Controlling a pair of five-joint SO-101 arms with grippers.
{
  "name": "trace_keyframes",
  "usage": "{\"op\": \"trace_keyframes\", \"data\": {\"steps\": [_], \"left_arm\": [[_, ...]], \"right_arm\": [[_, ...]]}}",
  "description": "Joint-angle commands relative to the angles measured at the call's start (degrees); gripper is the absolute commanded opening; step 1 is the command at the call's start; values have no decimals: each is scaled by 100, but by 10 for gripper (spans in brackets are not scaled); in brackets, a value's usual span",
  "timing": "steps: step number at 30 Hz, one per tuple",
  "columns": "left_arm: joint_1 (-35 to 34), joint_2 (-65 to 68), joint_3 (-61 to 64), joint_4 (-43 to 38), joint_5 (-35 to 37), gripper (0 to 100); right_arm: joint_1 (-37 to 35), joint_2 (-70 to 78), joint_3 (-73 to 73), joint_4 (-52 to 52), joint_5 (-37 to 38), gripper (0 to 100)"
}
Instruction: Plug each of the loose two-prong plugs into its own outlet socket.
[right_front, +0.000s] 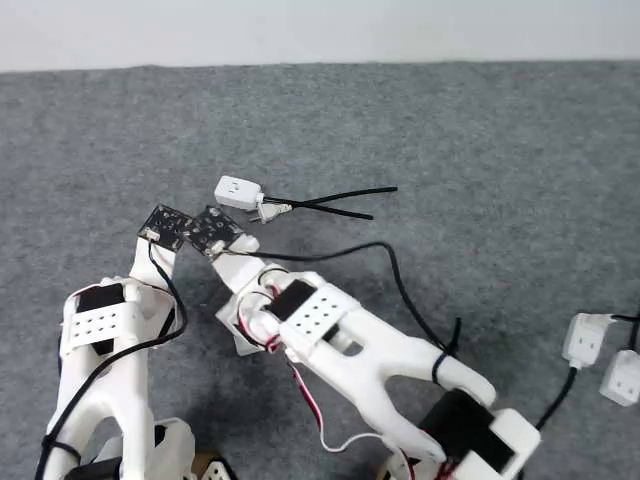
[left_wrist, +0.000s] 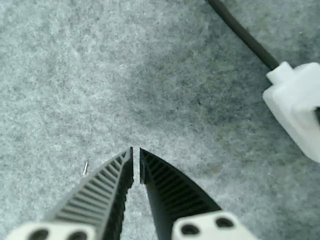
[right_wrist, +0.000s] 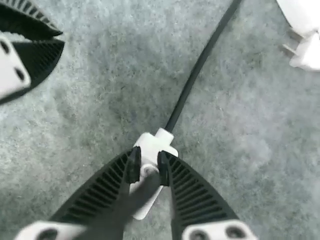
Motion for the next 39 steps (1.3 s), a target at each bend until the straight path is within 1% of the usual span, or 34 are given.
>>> {"op": "trace_keyframes", "data": {"steps": [1, 8, 10, 11, 14, 16, 17, 20, 24, 28, 30, 31, 34, 35, 37, 39], "left_arm": [[-26, -176, -40, -141, 88, 15], [-35, -176, -40, -149, 88, 15], [-167, -193, -40, -255, 114, 15], [-246, -211, -48, -316, 211, 15], [-527, -220, -75, -747, 976, 15], [-800, -220, -92, -1055, 1380, 15], [-923, -220, -119, -1169, 1521, 15], [-1196, -167, -251, -1266, 1785, 16], [-1248, -167, -268, -1284, 1881, 16], [-1248, -167, -242, -1371, 1881, 16], [-1248, -167, -242, -1371, 1881, 16], [-1248, -167, -242, -1371, 1881, 16], [-1248, -167, -233, -1371, 1881, 16], [-1248, -167, -233, -1380, 1881, 16], [-1240, -158, -233, -1380, 1881, 16], [-1240, -158, -224, -1389, 1881, 16]], "right_arm": [[-145, 312, -70, 180, 167, 8], [-145, 338, -62, 277, 176, 14], [-171, 295, -70, 268, 149, 65], [-180, 277, -70, 268, 44, 108], [-321, 286, -202, 321, -721, 244], [-409, 295, -404, 541, -1108, 307], [-453, 321, -519, 664, -1266, 322], [-549, 347, -703, 857, -1679, 325], [-673, 514, -730, 813, -1881, 325], [-901, 936, -985, 857, -1855, 316], [-901, 1147, -1169, 892, -1846, 264], [-875, 1244, -1275, 963, -1846, 219], [-664, 1455, -1626, 1297, -1846, 36], [-558, 1481, -1723, 1420, -1846, 0], [-295, 1385, -1829, 1780, -1846, 33], [-22, 1138, -1846, 2062, -1837, 3]]}}
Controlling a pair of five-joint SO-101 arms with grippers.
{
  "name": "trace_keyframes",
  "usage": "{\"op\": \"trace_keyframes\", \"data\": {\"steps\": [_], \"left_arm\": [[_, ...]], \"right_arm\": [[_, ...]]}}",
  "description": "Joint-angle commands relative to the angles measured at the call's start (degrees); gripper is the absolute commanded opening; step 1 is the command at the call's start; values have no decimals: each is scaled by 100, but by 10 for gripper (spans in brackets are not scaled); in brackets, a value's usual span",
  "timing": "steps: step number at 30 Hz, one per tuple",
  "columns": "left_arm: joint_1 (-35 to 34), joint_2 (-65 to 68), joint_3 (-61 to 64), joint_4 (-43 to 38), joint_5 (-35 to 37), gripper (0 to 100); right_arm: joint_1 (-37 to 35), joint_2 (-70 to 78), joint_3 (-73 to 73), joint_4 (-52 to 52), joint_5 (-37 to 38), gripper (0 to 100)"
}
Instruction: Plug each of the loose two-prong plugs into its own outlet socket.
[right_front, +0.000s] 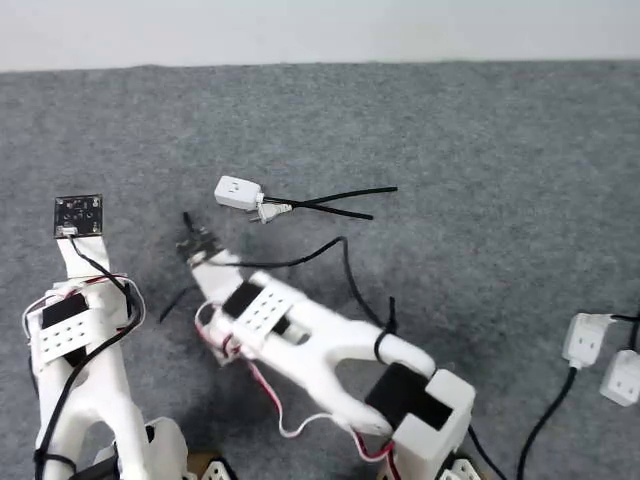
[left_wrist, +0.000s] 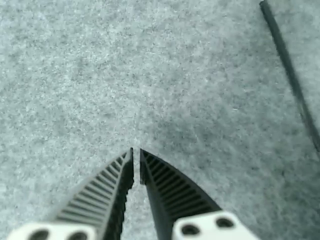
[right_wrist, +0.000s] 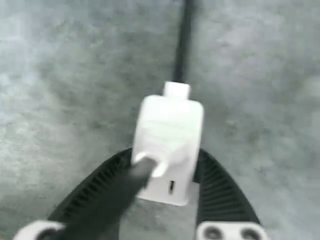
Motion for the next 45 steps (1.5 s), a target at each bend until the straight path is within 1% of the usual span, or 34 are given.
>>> {"op": "trace_keyframes", "data": {"steps": [1, 4, 6, 9, 11, 15, 19, 21, 23, 25, 28, 30, 33, 35, 37, 39, 43, 45], "left_arm": [[-9, -105, -215, -167, 70, 16], [97, -105, -92, -281, 62, 16], [123, -105, -57, -369, 62, 16], [176, -105, -40, -378, 44, 16], [246, -105, -22, -378, 35, 16], [360, -105, 48, -378, 18, 16], [369, -105, 48, -378, 18, 16], [369, -105, 48, -378, 18, 16], [369, -105, 57, -378, 18, 16], [369, -105, 57, -378, 18, 16], [369, -105, 57, -378, 18, 16], [369, -114, 57, -378, 18, 17], [369, -114, 22, -360, 26, 47], [378, -114, 22, -352, 44, 105], [475, -114, 57, -352, 53, 164], [615, -114, 66, -352, 35, 199], [791, -114, 145, -466, 62, 202], [888, -105, 110, -501, 62, 202]], "right_arm": [[532, -558, -369, 541, -9, 13], [1068, -1253, -369, 1244, 475, 8], [1596, -1763, -343, 1780, 695, 9], [2686, -2360, -299, 2431, 1073, 9], [3600, -2659, -114, 2554, 1380, 9], [5631, -3011, 457, 2325, 2031, 9], [7530, -3029, 1116, 1464, 2892, 9], [8207, -3029, 1459, 884, 3270, 9], [8690, -3029, 1758, 435, 3525, 9], [8954, -3029, 1987, 224, 3692, 9], [9130, -2958, 2224, 110, 3851, 14], [9244, -2765, 2233, 66, 3842, 50], [9393, -2413, 2224, -57, 3824, 188], [9402, -2299, 2207, -57, 3842, 290], [9402, -2290, 2119, 119, 3842, 350], [9376, -2290, 1908, 505, 3824, 350], [9367, -2290, 1081, 1604, 3780, 291], [9376, -2290, 624, 2105, 3525, 255]]}}
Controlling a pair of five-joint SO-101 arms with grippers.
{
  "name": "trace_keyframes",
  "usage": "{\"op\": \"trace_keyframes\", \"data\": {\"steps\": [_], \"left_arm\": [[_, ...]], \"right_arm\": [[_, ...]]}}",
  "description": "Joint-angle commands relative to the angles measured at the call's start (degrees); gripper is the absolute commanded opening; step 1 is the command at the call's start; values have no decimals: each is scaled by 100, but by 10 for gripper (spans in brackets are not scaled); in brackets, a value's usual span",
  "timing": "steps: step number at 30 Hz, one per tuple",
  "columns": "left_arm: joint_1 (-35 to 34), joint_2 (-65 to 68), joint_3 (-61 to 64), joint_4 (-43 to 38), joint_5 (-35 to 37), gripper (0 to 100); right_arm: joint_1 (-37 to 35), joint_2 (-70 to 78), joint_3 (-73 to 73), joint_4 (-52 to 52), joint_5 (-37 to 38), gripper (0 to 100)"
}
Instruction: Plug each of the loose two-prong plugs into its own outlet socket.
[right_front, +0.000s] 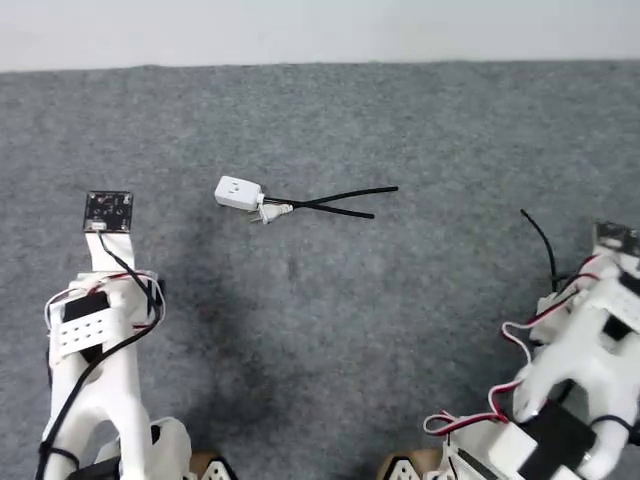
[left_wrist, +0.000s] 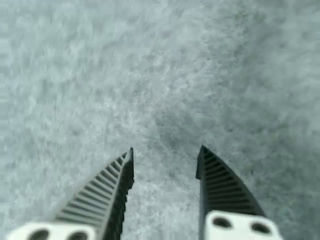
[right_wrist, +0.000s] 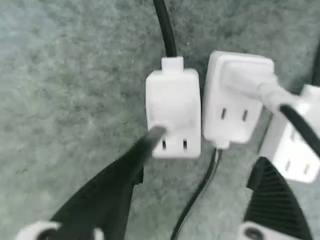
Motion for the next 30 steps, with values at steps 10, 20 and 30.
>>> {"op": "trace_keyframes", "data": {"steps": [10, 20, 30], "left_arm": [[1152, 1908, -2510, 475, 818, 207], [1855, 4202, -5921, 1495, 3877, 208], [2312, 6356, -8426, 2145, 5336, 333]], "right_arm": [[-479, 40, -897, 980, -1371, 40], [-1552, 40, 615, -462, -1714, 72], [-1807, 48, 932, -646, -1257, 76]]}}
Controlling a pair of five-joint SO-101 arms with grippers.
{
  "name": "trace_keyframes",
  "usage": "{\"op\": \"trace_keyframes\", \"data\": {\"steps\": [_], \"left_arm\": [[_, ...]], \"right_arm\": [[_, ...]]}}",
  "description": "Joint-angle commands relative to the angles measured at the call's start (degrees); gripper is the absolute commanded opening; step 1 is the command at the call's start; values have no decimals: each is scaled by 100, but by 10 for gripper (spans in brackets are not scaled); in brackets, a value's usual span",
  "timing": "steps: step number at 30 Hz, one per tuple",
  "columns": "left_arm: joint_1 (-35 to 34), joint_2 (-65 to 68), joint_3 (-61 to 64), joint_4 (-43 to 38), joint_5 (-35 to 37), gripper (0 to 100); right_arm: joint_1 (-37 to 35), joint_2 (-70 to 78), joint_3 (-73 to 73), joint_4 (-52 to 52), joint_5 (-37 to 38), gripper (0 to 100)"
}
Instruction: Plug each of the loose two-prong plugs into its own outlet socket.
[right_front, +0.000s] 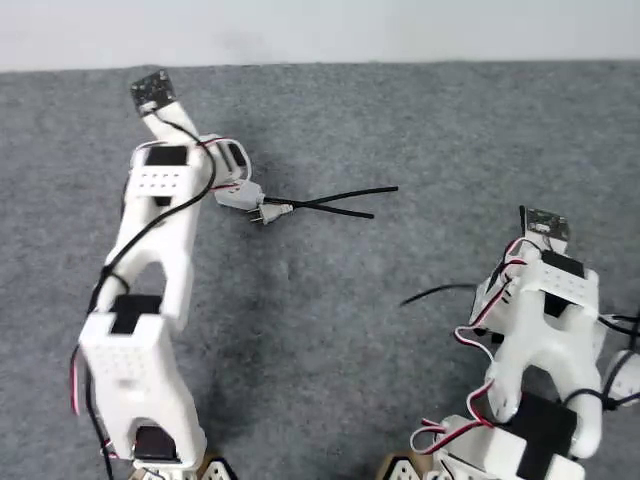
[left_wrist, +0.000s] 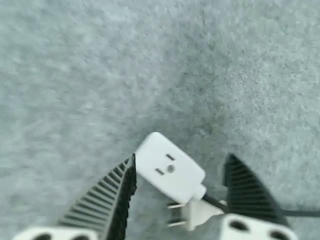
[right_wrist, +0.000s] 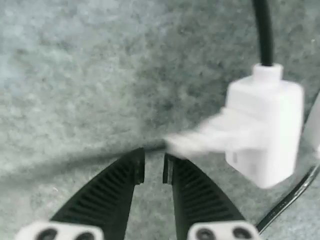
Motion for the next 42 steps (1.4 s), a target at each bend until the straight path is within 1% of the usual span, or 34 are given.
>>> {"op": "trace_keyframes", "data": {"steps": [1, 6, 8, 13, 18, 20, 22, 24, 25, 26, 28, 31, 34, 39, 42], "left_arm": [[167, 703, -1314, 730, 677, 336], [167, 1442, -2475, 1802, 1081, 335], [132, 1758, -2862, 2040, 1213, 335], [141, 2681, -3908, 2330, 1222, 335], [167, 3543, -5402, 3174, 1222, 325], [176, 3833, -6009, 3604, 1222, 268], [229, 4105, -6580, 4044, 1222, 160], [273, 4299, -7090, 4369, 1204, 19], [316, 4343, -7196, 4369, 1143, 3], [352, 4343, -7213, 4369, 985, 27], [369, 4264, -7204, 4369, 563, 9], [334, 3930, -7169, 4378, 123, 11], [308, 3305, -6633, 4378, -659, 11], [527, 1538, -4145, 4360, -1952, 11], [703, 290, -2703, 4325, -2418, 12]], "right_arm": [[-66, -13, -35, -75, 237, 76], [-75, -13, -35, -92, 273, 76], [-127, -13, -35, -92, 281, 76], [-286, 321, -79, -92, 563, 76], [-312, 919, -492, 75, 651, 76], [-312, 1165, -677, 154, 633, 75], [-312, 1332, -809, 163, 624, 72], [-312, 1455, -897, 163, 615, 72], [-312, 1481, -914, 163, 615, 72], [-330, 1490, -914, 163, 615, 72], [-338, 1490, -914, 127, 484, 72], [-347, 1499, -914, 75, 360, 72], [-347, 1508, -914, 22, 343, 72], [-347, 1508, -914, -4, 334, 72], [-347, 1516, -914, -4, 334, 72]]}}
